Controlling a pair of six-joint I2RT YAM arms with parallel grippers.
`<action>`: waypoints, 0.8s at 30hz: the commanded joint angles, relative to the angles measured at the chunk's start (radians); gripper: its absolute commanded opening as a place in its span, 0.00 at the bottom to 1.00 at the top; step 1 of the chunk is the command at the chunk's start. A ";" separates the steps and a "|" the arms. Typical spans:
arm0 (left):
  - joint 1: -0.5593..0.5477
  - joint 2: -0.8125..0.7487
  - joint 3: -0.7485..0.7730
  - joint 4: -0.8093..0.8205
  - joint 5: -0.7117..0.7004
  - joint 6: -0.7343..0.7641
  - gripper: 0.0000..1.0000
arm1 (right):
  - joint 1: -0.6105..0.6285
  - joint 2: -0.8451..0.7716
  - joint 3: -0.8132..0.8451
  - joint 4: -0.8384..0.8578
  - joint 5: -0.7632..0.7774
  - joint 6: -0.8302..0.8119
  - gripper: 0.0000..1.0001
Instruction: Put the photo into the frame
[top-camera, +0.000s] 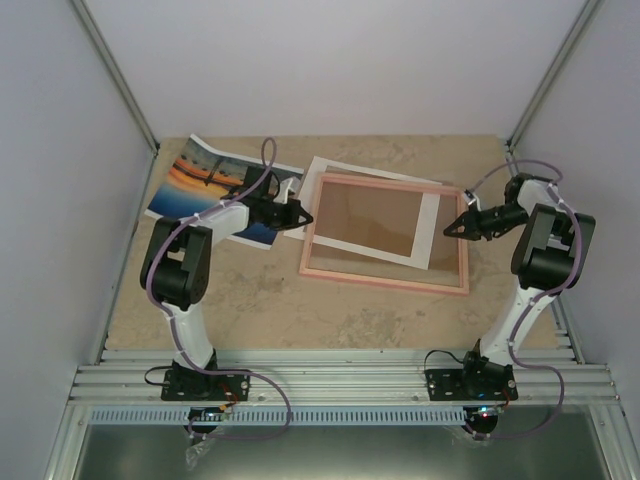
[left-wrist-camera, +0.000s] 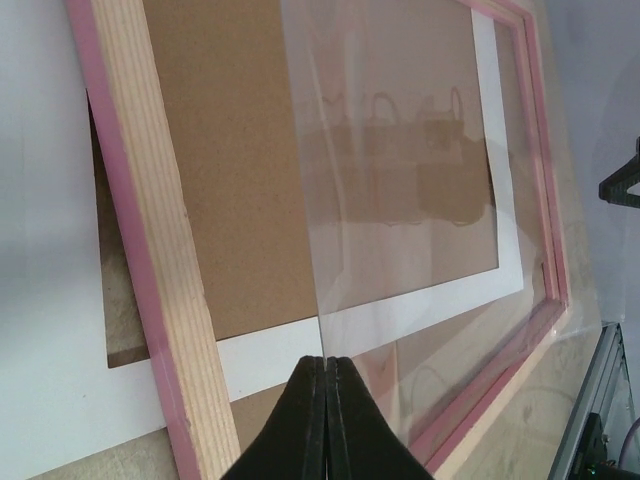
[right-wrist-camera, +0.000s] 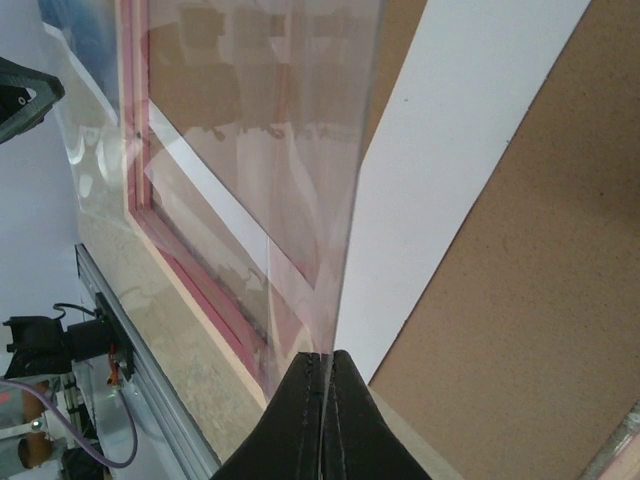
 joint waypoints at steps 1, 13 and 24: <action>-0.015 0.024 -0.011 0.013 -0.014 0.004 0.00 | -0.004 -0.012 -0.018 0.026 0.028 -0.009 0.00; -0.020 0.044 -0.022 0.000 -0.063 0.018 0.00 | -0.012 0.005 -0.053 0.074 0.087 -0.010 0.01; -0.028 0.059 -0.016 -0.026 -0.117 0.023 0.12 | -0.011 0.033 -0.048 0.077 0.097 -0.008 0.01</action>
